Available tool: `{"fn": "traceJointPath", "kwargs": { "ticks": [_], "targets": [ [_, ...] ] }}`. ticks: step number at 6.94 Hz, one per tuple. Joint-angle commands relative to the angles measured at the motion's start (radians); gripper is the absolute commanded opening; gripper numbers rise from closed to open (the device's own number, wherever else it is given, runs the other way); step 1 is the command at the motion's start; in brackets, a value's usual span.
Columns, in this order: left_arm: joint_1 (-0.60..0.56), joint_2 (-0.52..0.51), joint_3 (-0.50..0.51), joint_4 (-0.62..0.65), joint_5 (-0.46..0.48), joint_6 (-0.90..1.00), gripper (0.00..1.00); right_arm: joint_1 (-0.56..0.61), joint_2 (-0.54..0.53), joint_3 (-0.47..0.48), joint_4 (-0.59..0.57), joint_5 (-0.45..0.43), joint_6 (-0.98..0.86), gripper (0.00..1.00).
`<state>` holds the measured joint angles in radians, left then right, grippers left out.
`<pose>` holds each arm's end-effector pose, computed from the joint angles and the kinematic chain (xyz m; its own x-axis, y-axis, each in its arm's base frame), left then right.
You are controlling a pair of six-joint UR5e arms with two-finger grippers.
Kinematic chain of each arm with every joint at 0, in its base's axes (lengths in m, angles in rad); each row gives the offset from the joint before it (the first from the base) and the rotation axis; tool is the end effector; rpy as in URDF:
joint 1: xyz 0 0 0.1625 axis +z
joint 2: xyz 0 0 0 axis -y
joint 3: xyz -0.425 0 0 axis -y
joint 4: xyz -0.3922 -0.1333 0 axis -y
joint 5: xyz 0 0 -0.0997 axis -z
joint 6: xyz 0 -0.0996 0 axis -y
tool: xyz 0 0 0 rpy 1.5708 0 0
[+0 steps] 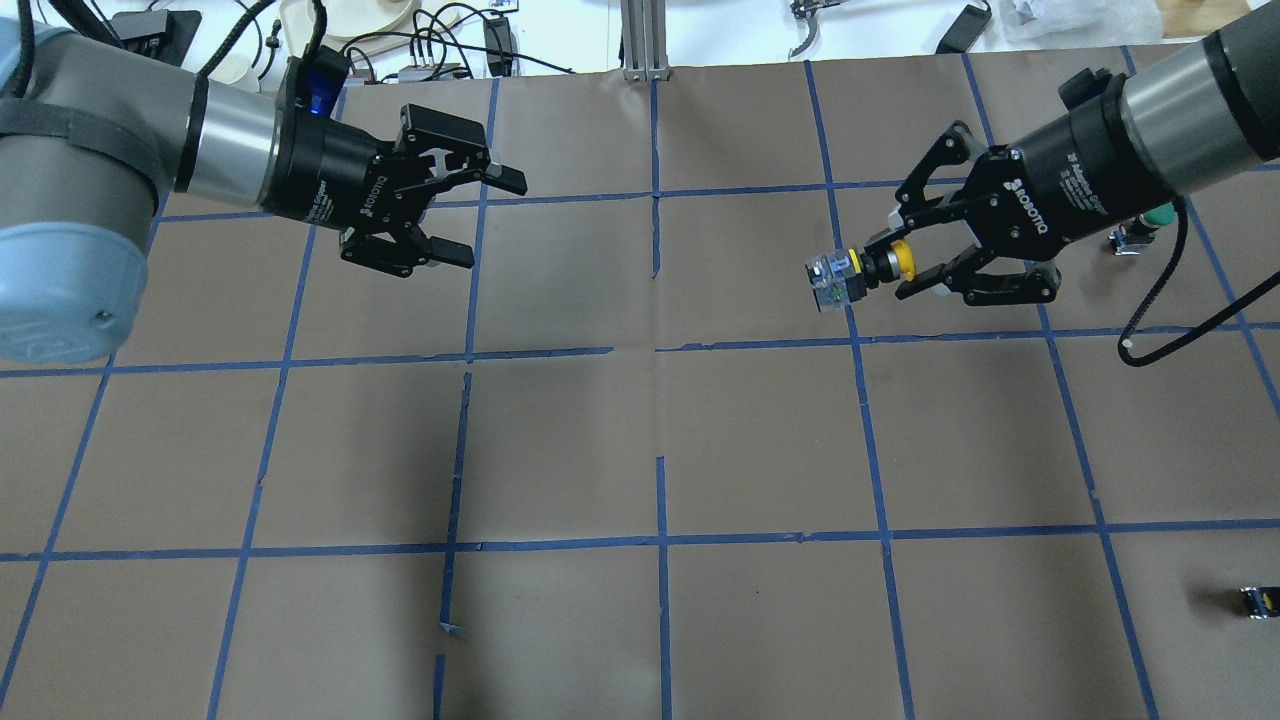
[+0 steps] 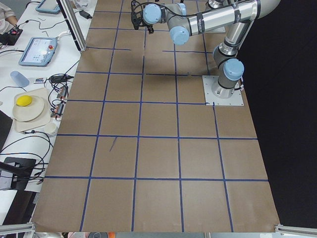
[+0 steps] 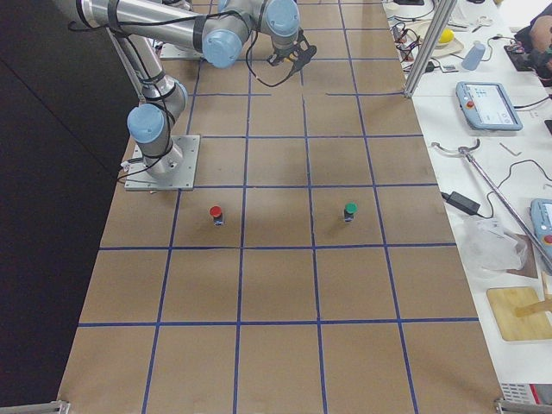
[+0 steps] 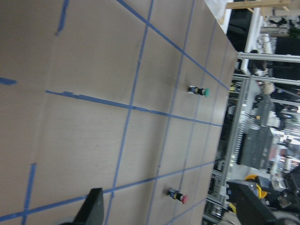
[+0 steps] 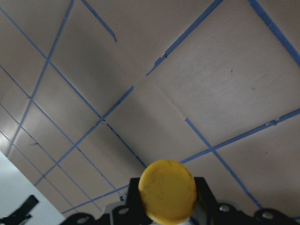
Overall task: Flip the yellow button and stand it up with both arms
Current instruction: 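Carry the block away with the right gripper while the left gripper withdraws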
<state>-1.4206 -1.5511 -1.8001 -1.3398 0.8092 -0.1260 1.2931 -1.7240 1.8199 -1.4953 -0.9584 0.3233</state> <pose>-0.1285 -0.5013 0.4359 -0.6933 -0.2172 0.6871 -0.2386 0.9689 0.0655 0.0709 -0.4464 0.4477 -0.6349 0.6032 -0.4829 0.4976 0.7973 0.3417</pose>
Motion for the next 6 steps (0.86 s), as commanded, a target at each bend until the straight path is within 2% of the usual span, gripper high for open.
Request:
{"fn": "traceJointPath", "kwargs": {
  "ticks": [1, 2, 3, 4, 5, 6],
  "targets": [
    [-0.067, -0.009, 0.134, -0.063, 0.327, 0.003, 1.0, -0.011, -0.003, 0.027, 0.007, -0.197, -0.317, 0.3],
    [-0.11, -0.009, 0.175, -0.099, 0.519, 0.017, 1.0, -0.035, 0.004, 0.029, 0.003, -0.254, -0.483, 0.29],
    [-0.122, -0.007, 0.192, -0.125, 0.662, 0.043, 1.0, -0.099, 0.006, 0.056, 0.003, -0.259, -0.621, 0.29],
    [-0.123, 0.003, 0.199, -0.143, 0.756, 0.089, 1.0, -0.174, 0.006, 0.093, -0.069, -0.266, -0.777, 0.29],
    [-0.127, 0.015, 0.196, -0.153, 0.84, 0.114, 1.0, -0.219, 0.004, 0.129, -0.141, -0.334, -0.938, 0.29],
    [-0.123, 0.029, 0.18, -0.153, 0.846, 0.127, 1.0, -0.25, 0.004, 0.151, -0.204, -0.37, -1.137, 0.29]
  ]
}}
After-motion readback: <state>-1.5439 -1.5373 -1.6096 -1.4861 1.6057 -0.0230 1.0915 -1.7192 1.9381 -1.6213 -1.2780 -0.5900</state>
